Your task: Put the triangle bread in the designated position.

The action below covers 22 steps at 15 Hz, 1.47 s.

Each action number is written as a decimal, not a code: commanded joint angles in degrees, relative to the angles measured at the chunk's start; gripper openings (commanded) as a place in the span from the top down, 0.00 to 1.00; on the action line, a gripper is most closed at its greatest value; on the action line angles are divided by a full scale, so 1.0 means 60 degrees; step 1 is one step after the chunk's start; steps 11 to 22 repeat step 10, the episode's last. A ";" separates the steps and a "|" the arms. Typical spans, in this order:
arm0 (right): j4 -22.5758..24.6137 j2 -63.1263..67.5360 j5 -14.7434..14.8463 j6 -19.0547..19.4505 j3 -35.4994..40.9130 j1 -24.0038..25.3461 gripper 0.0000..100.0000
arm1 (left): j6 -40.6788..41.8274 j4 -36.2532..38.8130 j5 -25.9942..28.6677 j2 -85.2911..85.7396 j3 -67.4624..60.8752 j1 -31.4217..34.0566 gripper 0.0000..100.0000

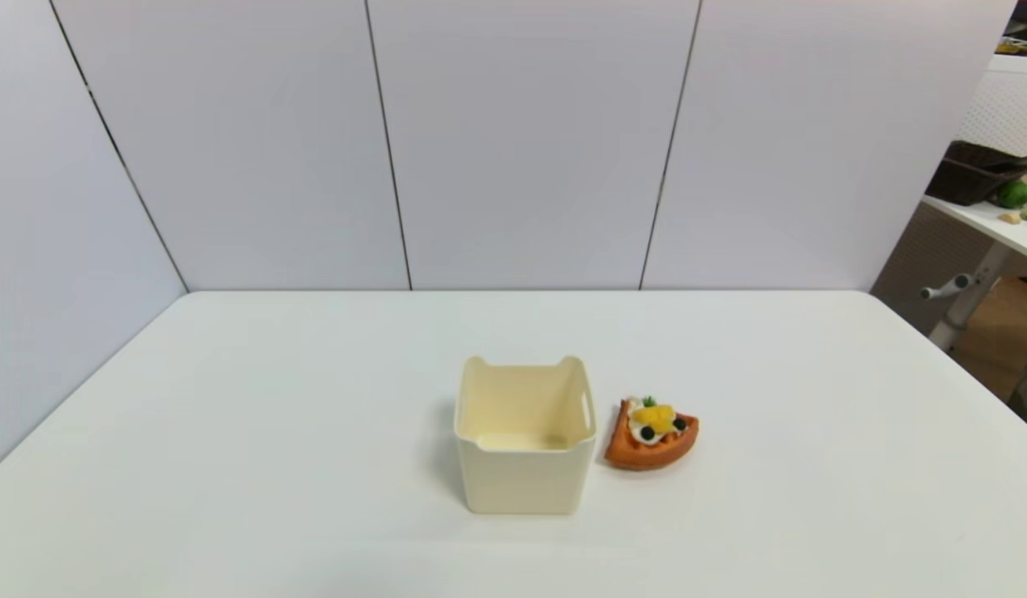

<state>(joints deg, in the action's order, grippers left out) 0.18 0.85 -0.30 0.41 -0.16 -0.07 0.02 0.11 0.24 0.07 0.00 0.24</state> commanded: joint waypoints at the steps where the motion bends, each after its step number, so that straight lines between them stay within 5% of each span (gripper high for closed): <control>1: -0.0001 -0.0142 0.0051 -0.0098 0.0041 0.0012 0.00 | -0.0004 0.0026 0.0003 0.0002 0.0000 0.0003 0.00; 22: 0.0013 -0.0128 0.0065 -0.0098 0.0041 -0.0002 0.00 | -0.0004 -0.0004 0.0003 0.0002 0.0000 0.0003 0.00</control>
